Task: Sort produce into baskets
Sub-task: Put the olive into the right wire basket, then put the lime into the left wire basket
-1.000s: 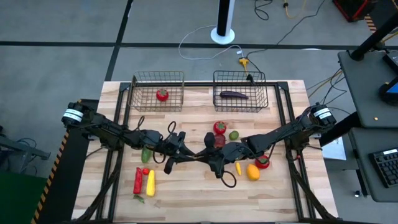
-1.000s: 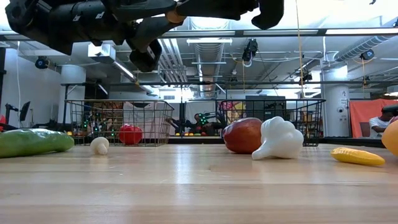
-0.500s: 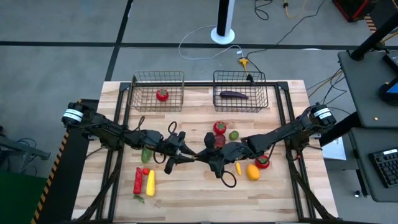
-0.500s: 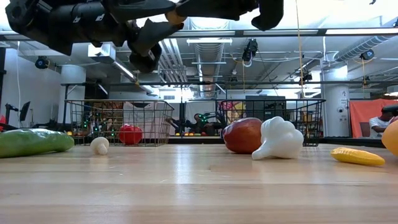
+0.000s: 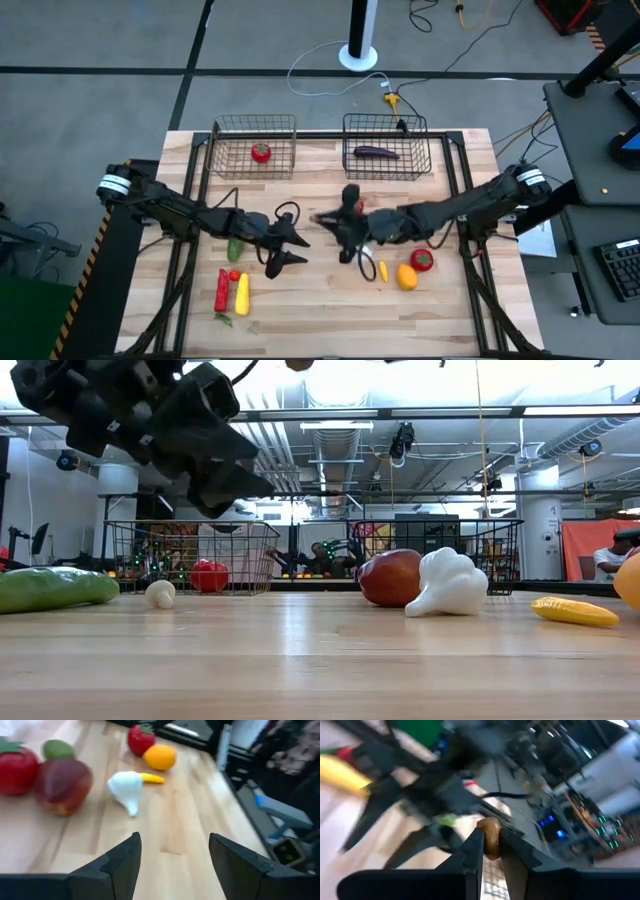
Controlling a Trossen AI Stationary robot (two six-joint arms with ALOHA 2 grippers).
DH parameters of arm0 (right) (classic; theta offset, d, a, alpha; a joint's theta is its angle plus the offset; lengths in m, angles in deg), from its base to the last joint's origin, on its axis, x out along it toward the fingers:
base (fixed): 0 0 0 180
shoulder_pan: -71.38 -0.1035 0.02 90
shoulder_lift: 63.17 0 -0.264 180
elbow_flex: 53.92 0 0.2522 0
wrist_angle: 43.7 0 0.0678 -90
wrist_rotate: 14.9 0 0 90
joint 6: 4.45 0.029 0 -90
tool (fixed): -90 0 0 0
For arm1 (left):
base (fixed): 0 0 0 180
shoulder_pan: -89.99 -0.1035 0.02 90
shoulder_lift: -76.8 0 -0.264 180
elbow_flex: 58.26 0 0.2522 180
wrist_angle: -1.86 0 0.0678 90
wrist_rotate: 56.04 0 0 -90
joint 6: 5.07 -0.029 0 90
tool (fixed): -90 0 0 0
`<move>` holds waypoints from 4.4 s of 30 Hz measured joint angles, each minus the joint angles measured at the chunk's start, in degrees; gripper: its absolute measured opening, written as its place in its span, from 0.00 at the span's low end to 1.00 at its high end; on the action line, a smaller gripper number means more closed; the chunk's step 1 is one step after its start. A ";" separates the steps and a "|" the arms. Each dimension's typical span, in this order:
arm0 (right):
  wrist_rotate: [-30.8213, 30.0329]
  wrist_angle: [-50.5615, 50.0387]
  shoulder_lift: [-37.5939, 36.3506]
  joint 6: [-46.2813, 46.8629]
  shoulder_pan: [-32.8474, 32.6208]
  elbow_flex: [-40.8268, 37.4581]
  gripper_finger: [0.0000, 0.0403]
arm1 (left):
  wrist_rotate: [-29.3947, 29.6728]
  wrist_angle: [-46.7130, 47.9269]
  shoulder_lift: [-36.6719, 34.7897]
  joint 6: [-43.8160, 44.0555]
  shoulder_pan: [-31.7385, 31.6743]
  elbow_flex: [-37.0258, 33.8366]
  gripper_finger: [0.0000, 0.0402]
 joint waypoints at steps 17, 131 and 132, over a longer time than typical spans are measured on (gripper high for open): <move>5.42 -63.39 1.32 41.64 32.26 22.87 0.11 | 7.50 15.03 -0.31 -5.69 -0.35 9.04 0.54; 30.57 -69.96 -3.70 33.16 36.77 18.70 0.56 | 17.77 19.02 -0.31 -5.26 -0.33 10.28 0.54; 30.55 -69.81 -4.81 32.89 34.80 17.66 0.56 | 17.77 19.02 -0.31 -5.28 -0.33 10.28 0.54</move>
